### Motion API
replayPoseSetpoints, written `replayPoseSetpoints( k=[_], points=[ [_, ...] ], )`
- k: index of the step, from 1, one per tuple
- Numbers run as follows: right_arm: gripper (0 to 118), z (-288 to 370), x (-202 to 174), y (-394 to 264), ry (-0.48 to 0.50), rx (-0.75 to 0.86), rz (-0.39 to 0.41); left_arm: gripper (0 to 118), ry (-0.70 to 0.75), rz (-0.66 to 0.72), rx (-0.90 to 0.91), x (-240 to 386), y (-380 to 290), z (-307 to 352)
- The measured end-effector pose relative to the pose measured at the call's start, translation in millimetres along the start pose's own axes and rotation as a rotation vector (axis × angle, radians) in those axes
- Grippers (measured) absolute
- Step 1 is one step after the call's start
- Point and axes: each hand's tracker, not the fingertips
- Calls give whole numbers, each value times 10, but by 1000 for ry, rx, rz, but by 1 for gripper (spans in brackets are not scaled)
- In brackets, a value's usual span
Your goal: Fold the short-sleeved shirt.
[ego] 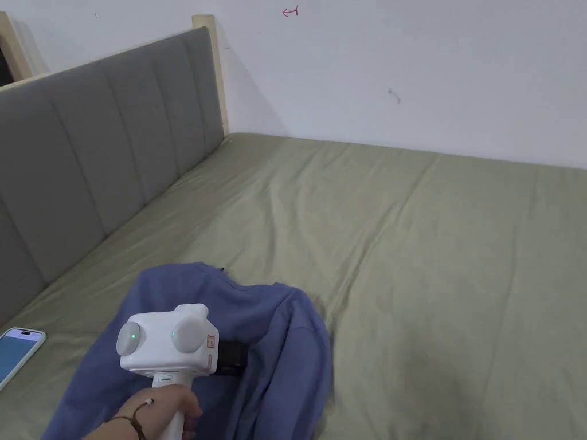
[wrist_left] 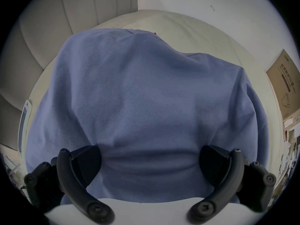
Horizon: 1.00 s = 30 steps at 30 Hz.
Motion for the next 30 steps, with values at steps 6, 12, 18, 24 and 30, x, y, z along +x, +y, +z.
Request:
replayPoseSetpoints(
  k=[6, 12, 18, 24, 30],
  points=[
    [0, 98, -32, 149, 20, 39, -18, 1, 89, -31, 185, -86, 32, 347],
    [0, 410, 66, 184, 27, 103, -44, 1, -8, 31, 482, -242, -76, 1492],
    [0, 770, 241, 205, 8, 181, -115, 1, -141, -69, 785, 146, -204, 3093],
    [0, 1178, 455, 254, -12, 275, -169, 1, -363, -304, 932, 1112, -283, 4202],
    [0, 1599, 772, 279, -98, 344, -188, 1, -633, -421, 881, 2192, -350, 4540]
  ],
)
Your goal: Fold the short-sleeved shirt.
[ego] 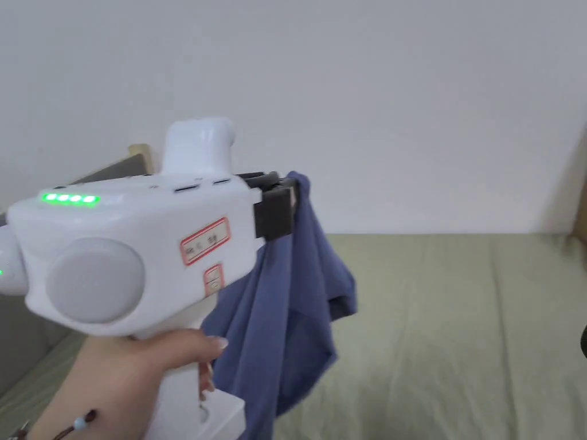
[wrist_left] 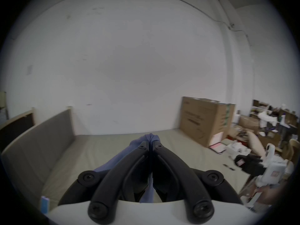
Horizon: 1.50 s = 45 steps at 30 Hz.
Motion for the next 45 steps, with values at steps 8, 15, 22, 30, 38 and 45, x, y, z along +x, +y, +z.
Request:
replayPoseSetpoints(
  k=[8, 15, 22, 30, 38, 45],
  points=[
    [0, 212, 496, -27, -153, -63, -6, 1, -230, 123, -682, 756, -903, -1841],
    [0, 180, 843, -306, -209, -182, -62, 1, 33, 337, -1215, 901, -2706, -2686],
    [0, 70, 943, -496, -217, -255, -87, 2, -27, 338, -1203, 687, -2753, -2565],
    [0, -6, 782, -466, -182, -251, -89, 89, -131, 443, -975, 417, -2016, -2093],
    [0, -8, 538, -359, -167, -157, 1, 92, 194, 247, 110, 260, -1400, -132],
    [0, 51, 339, -389, -190, -20, 28, 0, 552, 81, 199, 193, -1698, 494]
  ],
)
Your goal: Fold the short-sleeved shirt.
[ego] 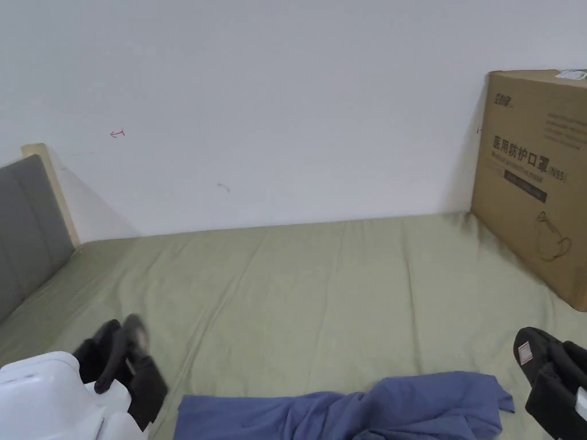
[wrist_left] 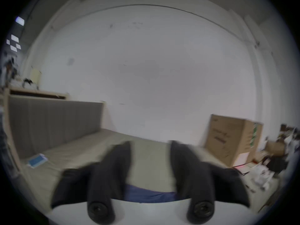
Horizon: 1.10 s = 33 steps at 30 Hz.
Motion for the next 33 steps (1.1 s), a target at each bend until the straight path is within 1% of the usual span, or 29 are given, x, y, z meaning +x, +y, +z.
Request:
replayPoseSetpoints(
  k=[2, 3, 6, 8, 10, 12, 13, 14, 16, 17, 18, 19, 20, 21, 22, 23, 24, 26, 27, 28, 30, 33],
  points=[
    [0, 34, -43, -2, 10, 31, 12, 0, -25, 14, -27, -97, -47, -5],
    [0, 44, -70, -2, 13, 44, 20, 0, -80, 53, -69, -157, -70, -37],
    [0, 43, -156, 3, 10, 63, 51, 0, -89, 95, -158, -236, -115, -130],
    [0, 44, -190, 2, 13, 69, 58, 0, -84, 84, -170, -241, -126, -144],
    [1, 14, -208, -12, 15, 72, 65, 0, -122, 132, -216, -260, -118, -224],
    [1, -61, -204, -47, -1, 47, 100, 0, -114, 144, -260, -264, -52, -410],
    [1, -118, -185, -64, -13, 15, 118, 0, -128, 131, -294, -280, -26, -604],
    [1, -157, -162, -77, -14, -5, 114, 0, -164, 106, -348, -293, -16, -809],
    [1, -203, -80, -115, 1, -24, 72, 0, -190, 49, -532, -335, -81, -1425],
    [1, -233, -46, -125, 1, -32, 56, 0, -182, 53, -612, -371, -180, -1702],
    [1, -260, -16, -136, -1, -40, 48, 0, -121, 30, -734, -399, -302, -1980],
    [1, -292, 13, -148, -4, -50, 46, 0, -98, 23, -827, -456, -460, -2247],
    [1, -323, 42, -163, -3, -58, 44, 0, -119, 49, -916, -512, -610, -2475],
    [1, -367, 71, -186, 0, -69, 47, 0, -114, 99, -987, -577, -787, -2687],
    [1, -412, 93, -209, -1, -83, 55, 0, -90, 83, -1047, -594, -946, -2853],
    [1, -454, 106, -233, -9, -96, 68, 3, -70, 71, -1061, -607, -1070, -2974],
    [1, -511, 122, -266, -22, -112, 85, 28, -60, 68, -1074, -636, -1224, -3082],
    [1, -622, 152, -325, -33, -141, 94, 98, -70, 77, -1084, -665, -1455, -3274],
    [1, -674, 171, -353, -35, -155, 91, 109, -80, 81, -1102, -665, -1566, -3339],
    [1, -720, 188, -378, -37, -168, 85, 104, -88, 86, -1081, -662, -1627, -3365],
    [1, -823, 217, -434, -47, -195, 64, 106, -88, 72, -1118, -608, -1880, -3511],
    [1, -932, 251, -504, -52, -224, 40, 106, -152, 4, -1188, -481, -2215, -3565]
  ],
)
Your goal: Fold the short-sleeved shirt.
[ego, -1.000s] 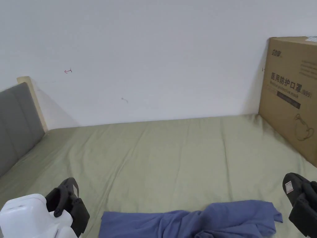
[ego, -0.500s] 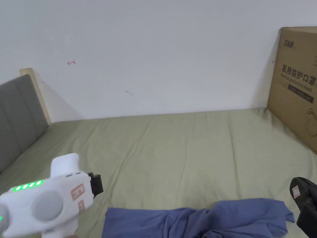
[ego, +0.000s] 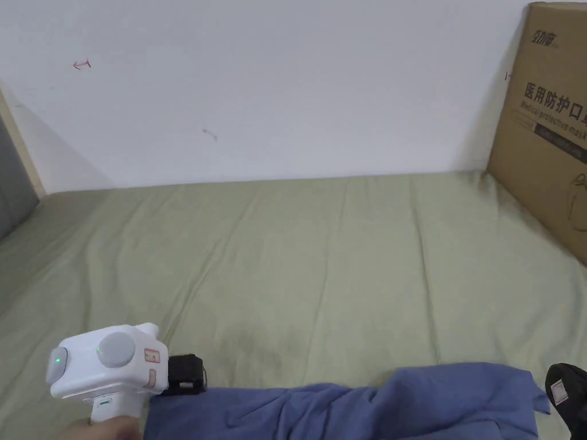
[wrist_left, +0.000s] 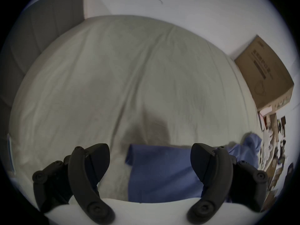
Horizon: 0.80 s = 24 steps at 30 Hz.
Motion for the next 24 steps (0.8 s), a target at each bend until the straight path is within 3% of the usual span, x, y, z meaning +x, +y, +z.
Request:
replayPoseSetpoints(
  k=[2, 4, 8, 9, 10, 11, 12, 13, 14, 16, 17, 20, 22, 23, 24],
  points=[
    [1, -68, 8, -17, 0, -20, 0, 110, 44, -71, -63, 41, -116, -272],
    [1, -116, 14, -21, -1, -37, 7, 113, 42, -153, 17, 64, -208, -207],
    [1, -155, 35, 29, -4, -39, 17, 114, 65, -100, 26, 113, -222, -171],
    [1, -220, 14, 38, -120, -68, 69, 111, 88, -120, 67, 152, -261, -82],
    [2, -322, 22, 33, -176, -114, 123, 104, 103, -143, 107, 171, -301, 6],
    [2, -425, 85, 28, -173, -250, 205, 91, 107, -162, 168, 186, -345, 151],
    [2, -501, 136, 22, -171, -380, 258, 53, 97, -165, 203, 184, -384, 256],
    [2, -536, 218, -50, -164, -377, 205, 9, 87, -149, 213, 183, -437, 358],
    [2, -478, 333, -90, -113, -337, 103, 4, 112, -121, 272, 151, -524, 523],
    [2, -361, 550, -69, -28, -267, -85, 4, -36, -31, 356, 72, -692, 859],
    [2, -400, 615, -22, 26, -269, -110, 4, -61, -15, 405, 81, -817, 1025],
    [2, -732, 680, 159, 54, -291, -99, 4, -45, -89, 513, 158, -1129, 1381],
    [2, -1103, 733, 266, 110, -368, -145, 4, -54, -105, 518, 208, -1288, 1511],
    [2, -1365, 761, 308, 91, -421, -196, 4, -73, -108, 511, 286, -1354, 1574],
    [26, -1556, 802, 308, 88, -463, -235, 4, -83, -105, 505, 308, -1395, 1599]
  ],
)
